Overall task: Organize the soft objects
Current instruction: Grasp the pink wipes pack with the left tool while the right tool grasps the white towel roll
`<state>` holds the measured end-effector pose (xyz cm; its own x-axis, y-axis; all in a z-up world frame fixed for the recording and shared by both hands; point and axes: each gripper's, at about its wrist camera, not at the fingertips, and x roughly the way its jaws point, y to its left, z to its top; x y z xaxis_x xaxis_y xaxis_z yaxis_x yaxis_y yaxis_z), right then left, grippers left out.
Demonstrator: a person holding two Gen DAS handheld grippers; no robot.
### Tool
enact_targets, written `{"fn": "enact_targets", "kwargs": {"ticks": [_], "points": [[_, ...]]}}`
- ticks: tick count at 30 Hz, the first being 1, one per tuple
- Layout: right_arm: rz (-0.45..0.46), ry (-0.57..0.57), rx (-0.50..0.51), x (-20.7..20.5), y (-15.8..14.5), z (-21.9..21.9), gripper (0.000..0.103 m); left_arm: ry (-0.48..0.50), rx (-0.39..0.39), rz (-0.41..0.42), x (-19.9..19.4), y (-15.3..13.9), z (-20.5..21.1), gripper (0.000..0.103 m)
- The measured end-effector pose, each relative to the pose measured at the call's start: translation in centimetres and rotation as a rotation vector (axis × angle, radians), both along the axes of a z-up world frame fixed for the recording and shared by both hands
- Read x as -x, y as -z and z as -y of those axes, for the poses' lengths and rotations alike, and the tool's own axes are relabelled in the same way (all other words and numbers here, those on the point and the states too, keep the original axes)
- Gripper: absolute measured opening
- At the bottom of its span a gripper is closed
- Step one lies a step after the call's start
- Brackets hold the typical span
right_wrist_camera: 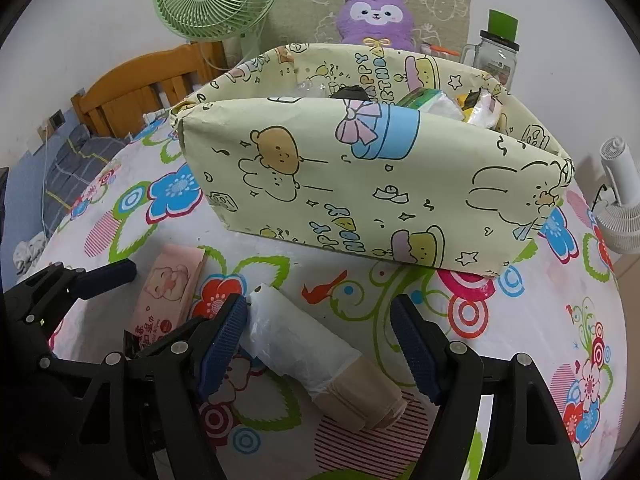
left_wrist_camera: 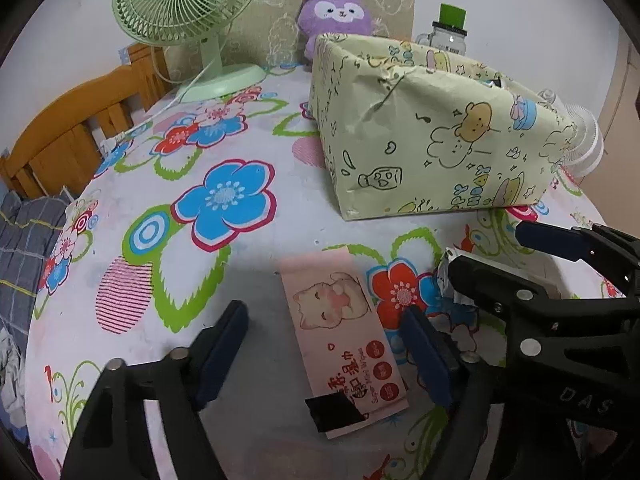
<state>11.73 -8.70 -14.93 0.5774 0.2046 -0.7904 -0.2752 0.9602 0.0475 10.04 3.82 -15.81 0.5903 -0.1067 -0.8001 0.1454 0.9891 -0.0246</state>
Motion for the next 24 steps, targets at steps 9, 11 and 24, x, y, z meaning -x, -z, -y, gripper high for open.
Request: {"fn": "enact_targets", "kwargs": {"ticks": [9,11,24], "points": [[0.004,0.014,-0.015,0.1,-0.5,0.6,0.077,-0.004,0.028,0.018,0.2,-0.4,-0.1,0.044],[0.007,0.015,-0.016,0.3,-0.5,0.8,0.077,0.005,0.03,0.016,0.2,-0.4,0.2,0.043],[0.027,0.001,0.008,2.4,-0.9,2.7,0.077,0.105,0.01,0.01,2.0,-0.6,4.3,0.042]]}}
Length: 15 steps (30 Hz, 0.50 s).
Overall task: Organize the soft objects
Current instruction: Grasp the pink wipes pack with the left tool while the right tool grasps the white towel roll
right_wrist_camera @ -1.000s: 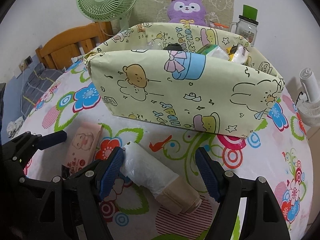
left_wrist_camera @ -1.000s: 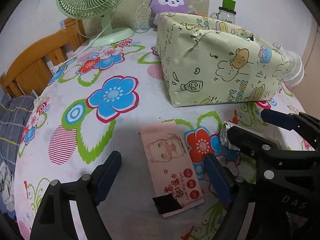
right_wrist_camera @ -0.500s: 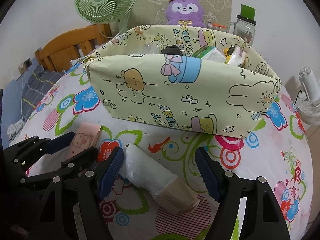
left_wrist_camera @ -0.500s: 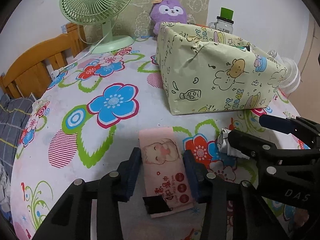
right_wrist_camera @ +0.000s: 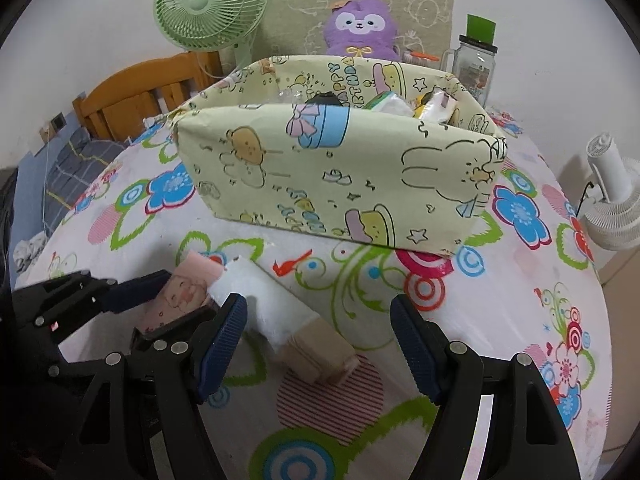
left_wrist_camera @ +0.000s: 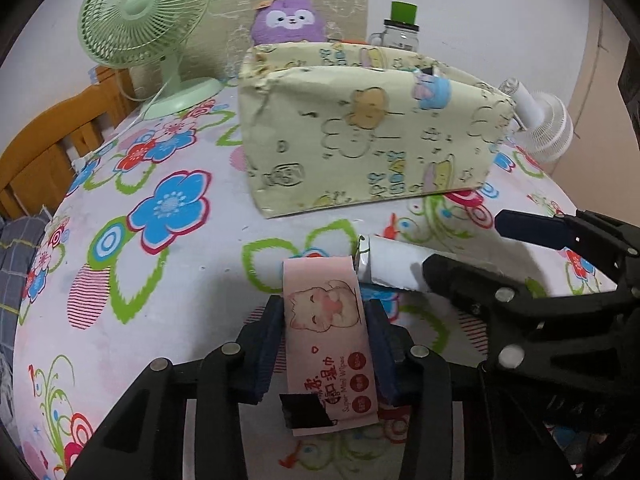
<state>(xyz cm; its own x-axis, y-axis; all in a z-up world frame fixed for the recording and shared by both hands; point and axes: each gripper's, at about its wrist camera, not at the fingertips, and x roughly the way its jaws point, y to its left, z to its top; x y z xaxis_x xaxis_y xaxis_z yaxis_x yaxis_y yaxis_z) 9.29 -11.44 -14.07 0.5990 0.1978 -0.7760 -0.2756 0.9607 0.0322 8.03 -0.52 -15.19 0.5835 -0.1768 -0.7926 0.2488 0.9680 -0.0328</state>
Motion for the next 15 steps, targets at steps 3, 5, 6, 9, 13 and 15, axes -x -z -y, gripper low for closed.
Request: {"fn": "enact_targets", "kwargs": {"ticks": [3,5,6,9,13,15], "points": [[0.001,0.009,0.002,0.3,0.1,0.3,0.077,0.015,-0.018,0.013,0.0,0.1,0.7,0.042],[-0.002,0.016,0.003,0.2,0.1,0.6,0.077,0.023,-0.03,0.018,-0.1,0.1,1.0,0.042],[-0.007,0.02,0.002,0.1,0.2,0.7,0.077,0.03,-0.035,0.018,-0.2,0.1,1.3,0.042],[-0.014,0.033,0.003,-0.2,0.2,1.2,0.076,0.048,-0.041,0.023,-0.8,0.1,1.9,0.042],[-0.024,0.037,-0.001,-0.6,0.1,1.8,0.07,0.07,-0.054,0.034,-1.5,0.1,2.6,0.042],[-0.027,0.033,0.003,-0.7,0.0,2.1,0.07,0.07,-0.053,0.03,-1.4,0.0,2.6,0.042]]}}
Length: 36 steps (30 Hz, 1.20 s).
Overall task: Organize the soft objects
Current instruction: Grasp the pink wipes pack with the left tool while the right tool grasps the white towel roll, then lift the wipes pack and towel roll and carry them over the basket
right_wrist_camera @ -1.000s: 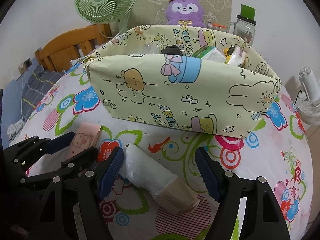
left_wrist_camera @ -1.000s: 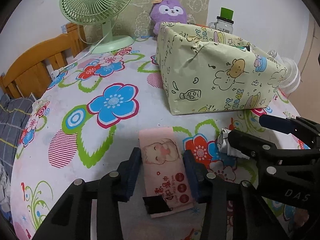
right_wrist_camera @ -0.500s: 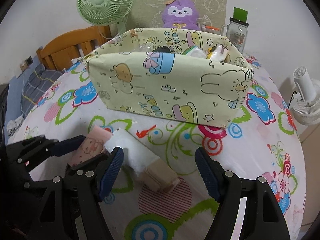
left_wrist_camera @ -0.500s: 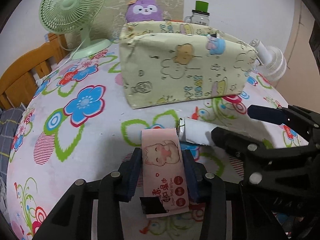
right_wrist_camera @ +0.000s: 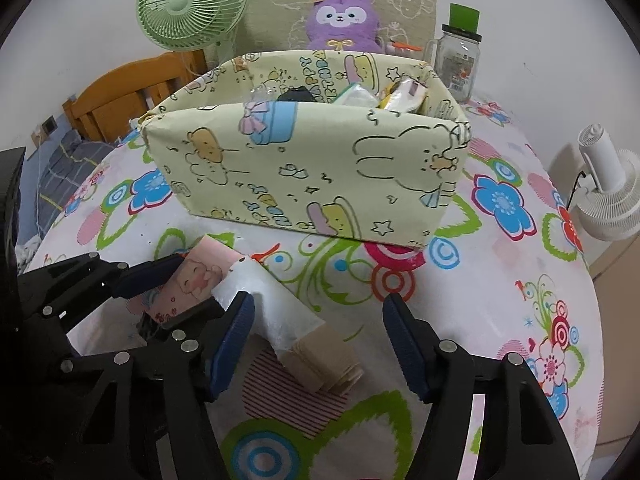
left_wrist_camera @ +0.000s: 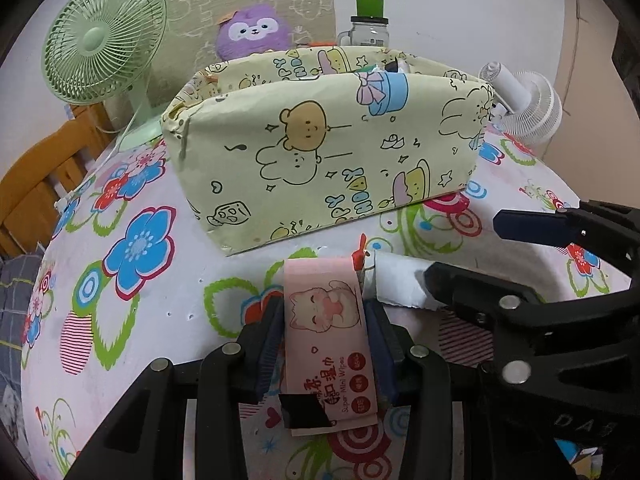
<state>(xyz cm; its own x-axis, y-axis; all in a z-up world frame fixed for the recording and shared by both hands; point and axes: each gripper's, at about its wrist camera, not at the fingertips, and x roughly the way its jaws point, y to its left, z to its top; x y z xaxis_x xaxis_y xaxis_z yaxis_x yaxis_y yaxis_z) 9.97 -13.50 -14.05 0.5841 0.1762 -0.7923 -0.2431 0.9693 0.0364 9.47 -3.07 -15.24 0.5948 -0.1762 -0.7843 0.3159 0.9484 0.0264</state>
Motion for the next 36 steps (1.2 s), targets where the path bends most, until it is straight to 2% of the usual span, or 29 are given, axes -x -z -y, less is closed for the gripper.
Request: {"fn": "enact_targets", "kwargs": {"ticks": [4,11,13,16,18,23,36], "points": [[-0.007,-0.022,0.006,0.1,0.0,0.4,0.07,-0.003,0.014,-0.018,0.2,0.0,-0.8,0.042],[-0.053,-0.042,-0.005,-0.2,1.4,-0.9,0.07,0.019,-0.034,0.001,1.9,0.0,-0.7,0.042],[-0.068,-0.038,-0.002,-0.3,1.8,-1.3,0.065,0.018,-0.032,-0.001,1.9,0.0,-0.7,0.042],[-0.05,-0.011,0.041,-0.3,1.8,-1.7,0.051,0.013,-0.027,-0.007,1.9,0.0,-0.6,0.042],[-0.041,-0.01,0.059,-0.2,1.8,-1.9,0.033,0.014,-0.012,-0.018,1.7,0.0,-0.6,0.042],[-0.028,0.002,0.035,-0.1,1.6,-1.7,0.024,0.011,0.007,-0.023,1.5,-0.2,-0.5,0.042],[0.027,0.044,-0.021,1.2,-0.8,-0.1,0.023,0.021,0.033,0.01,1.8,-2.0,0.6,0.042]]}}
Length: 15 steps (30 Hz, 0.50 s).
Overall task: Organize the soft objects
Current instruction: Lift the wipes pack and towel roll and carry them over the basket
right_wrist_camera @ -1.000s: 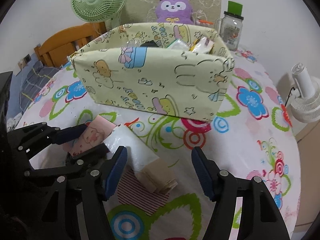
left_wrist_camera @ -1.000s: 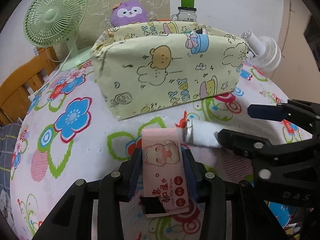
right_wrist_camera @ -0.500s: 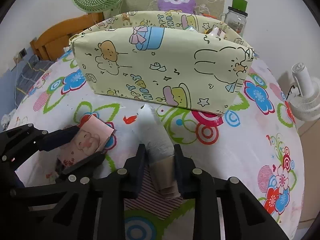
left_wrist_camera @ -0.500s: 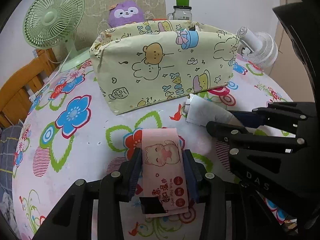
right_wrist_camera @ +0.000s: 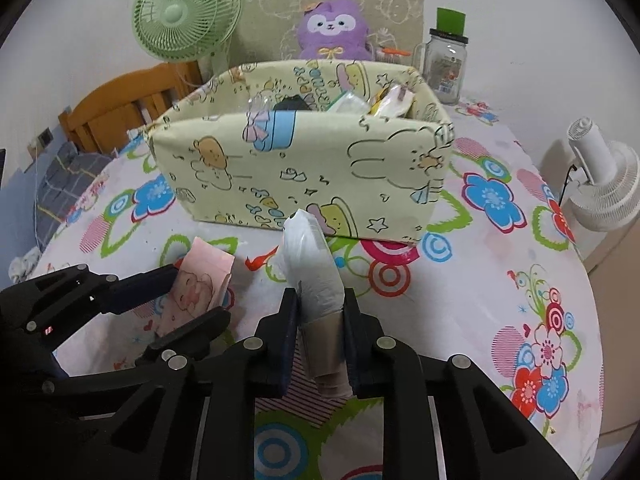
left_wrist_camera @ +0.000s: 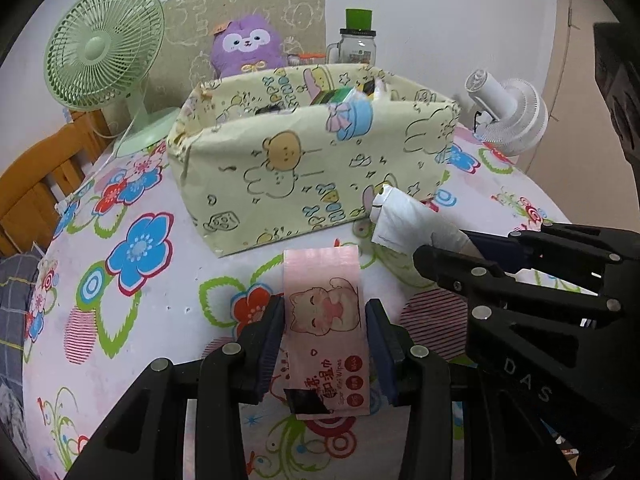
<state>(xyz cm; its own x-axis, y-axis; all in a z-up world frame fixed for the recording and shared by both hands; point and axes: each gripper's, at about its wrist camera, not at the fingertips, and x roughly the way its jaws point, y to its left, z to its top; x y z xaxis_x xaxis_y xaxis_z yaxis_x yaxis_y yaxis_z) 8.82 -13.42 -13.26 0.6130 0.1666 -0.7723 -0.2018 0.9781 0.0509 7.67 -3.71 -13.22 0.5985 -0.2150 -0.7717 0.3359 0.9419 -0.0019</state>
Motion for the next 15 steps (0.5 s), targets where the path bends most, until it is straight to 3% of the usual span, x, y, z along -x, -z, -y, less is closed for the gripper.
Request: {"fn": "enact_targets", "kwargs": {"ticks": [15], "points": [[0.087,0.01,0.021,2.7,-3.6,0.4,0.023,0.005,-0.009,0.074,1.9,-3.3,1.0,0.041]]}}
